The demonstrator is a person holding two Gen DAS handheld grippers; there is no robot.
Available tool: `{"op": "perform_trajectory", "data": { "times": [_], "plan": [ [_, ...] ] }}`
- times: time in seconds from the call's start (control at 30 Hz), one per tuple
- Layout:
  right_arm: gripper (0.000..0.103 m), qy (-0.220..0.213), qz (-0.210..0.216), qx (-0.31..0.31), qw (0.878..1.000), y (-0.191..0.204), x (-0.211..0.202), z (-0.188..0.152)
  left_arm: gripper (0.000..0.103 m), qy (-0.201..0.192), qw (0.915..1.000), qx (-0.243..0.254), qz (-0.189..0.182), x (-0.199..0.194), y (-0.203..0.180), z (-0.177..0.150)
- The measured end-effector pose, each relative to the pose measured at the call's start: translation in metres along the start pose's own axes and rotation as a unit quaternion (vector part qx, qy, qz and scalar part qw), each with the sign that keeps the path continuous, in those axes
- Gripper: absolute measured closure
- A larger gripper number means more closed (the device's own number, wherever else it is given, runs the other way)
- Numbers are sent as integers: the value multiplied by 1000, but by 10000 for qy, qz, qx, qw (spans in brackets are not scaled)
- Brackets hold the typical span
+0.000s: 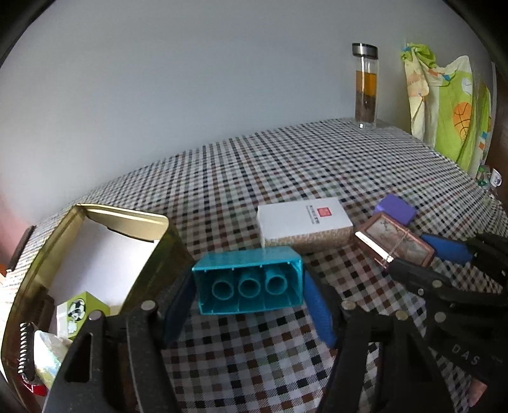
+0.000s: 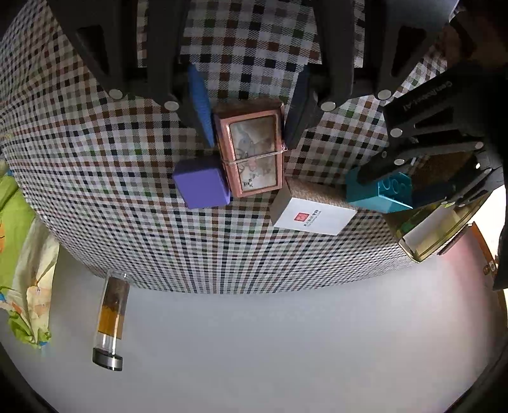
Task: Organize rigid objects
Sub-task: 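Grasp the teal brick with the left gripper while the right gripper grasps the copper-framed box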
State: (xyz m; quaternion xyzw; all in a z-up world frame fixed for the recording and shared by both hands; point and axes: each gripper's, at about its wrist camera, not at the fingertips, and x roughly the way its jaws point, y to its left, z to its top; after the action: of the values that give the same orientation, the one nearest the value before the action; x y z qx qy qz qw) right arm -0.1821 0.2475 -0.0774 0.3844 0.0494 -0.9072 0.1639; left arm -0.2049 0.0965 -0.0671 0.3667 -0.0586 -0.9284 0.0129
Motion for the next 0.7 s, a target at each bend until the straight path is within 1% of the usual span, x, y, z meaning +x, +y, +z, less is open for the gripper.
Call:
{"op": "perform_trajectory", "data": {
  "times": [0.17,0.37,0.57,0.7],
  "plan": [
    [55,-42,-10,-3,10000,1,-1,0,38,-79,9999,80,11,-6,-1,0],
    [55,-102,-6,-21,9999,1,-3,0,38,-303,9995,48,43,-16,2,-2],
    [56,-297,-10,-81,9995,4,-11,-1,38,-465,9986,140,207,-25,1,-4],
    [56,-395,-50,-96,9992,4,-14,-1,38,-585,9980,26,231,-33,8,-8]
  ]
}}
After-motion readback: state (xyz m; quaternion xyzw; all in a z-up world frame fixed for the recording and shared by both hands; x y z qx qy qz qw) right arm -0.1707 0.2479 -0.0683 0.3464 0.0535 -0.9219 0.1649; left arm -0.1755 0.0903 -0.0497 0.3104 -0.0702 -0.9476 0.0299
